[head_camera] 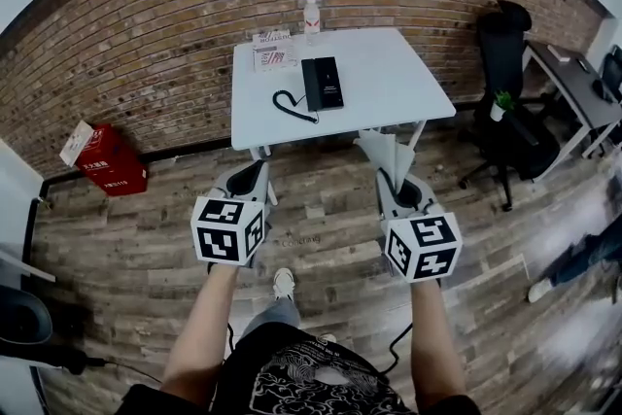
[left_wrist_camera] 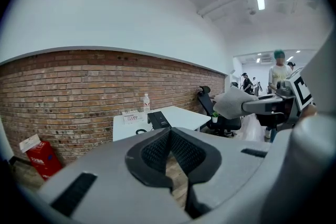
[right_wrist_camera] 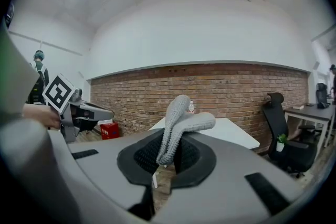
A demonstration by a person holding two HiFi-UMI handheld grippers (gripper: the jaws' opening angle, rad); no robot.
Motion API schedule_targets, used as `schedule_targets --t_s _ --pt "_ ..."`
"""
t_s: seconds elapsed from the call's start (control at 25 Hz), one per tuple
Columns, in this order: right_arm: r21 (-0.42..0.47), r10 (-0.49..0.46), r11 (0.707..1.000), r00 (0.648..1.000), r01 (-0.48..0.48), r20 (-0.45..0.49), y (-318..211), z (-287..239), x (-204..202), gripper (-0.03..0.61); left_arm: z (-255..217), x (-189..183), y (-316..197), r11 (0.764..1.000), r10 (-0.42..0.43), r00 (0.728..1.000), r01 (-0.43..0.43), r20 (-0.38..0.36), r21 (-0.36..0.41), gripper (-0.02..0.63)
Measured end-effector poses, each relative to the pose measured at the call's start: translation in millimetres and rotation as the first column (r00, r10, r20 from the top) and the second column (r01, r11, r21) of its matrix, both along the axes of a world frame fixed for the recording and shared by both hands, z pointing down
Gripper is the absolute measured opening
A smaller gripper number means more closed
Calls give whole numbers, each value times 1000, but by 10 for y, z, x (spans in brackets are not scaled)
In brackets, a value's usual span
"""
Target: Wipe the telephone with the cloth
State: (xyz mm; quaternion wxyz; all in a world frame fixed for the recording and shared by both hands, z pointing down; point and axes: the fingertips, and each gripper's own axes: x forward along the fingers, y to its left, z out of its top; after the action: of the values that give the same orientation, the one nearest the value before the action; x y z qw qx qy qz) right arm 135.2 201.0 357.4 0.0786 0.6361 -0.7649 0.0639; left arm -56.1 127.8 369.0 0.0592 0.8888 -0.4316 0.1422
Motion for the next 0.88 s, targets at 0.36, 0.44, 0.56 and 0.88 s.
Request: schedule_targets --t_s 0.36,0.44,0.56,0.88 --pt "-47 3 999 1000 -4 -25 -692 178 49 11 174 79 -789 1000 11 1000 -11 -19 -29 6" --pt "-61 9 998 1000 -11 -29 -931 209 50 11 207 109 -1042 999 22 1000 -23 -21 -38 6" --pt "-80 15 997 999 -18 -39 -1317 216 35 11 235 136 -1427 998 44 999 -44 -13 -50 6" --pt "-131 41 990 997 -49 -62 -2217 234 -45 11 353 46 -2378 993 81 997 -81 -3 -90 6"
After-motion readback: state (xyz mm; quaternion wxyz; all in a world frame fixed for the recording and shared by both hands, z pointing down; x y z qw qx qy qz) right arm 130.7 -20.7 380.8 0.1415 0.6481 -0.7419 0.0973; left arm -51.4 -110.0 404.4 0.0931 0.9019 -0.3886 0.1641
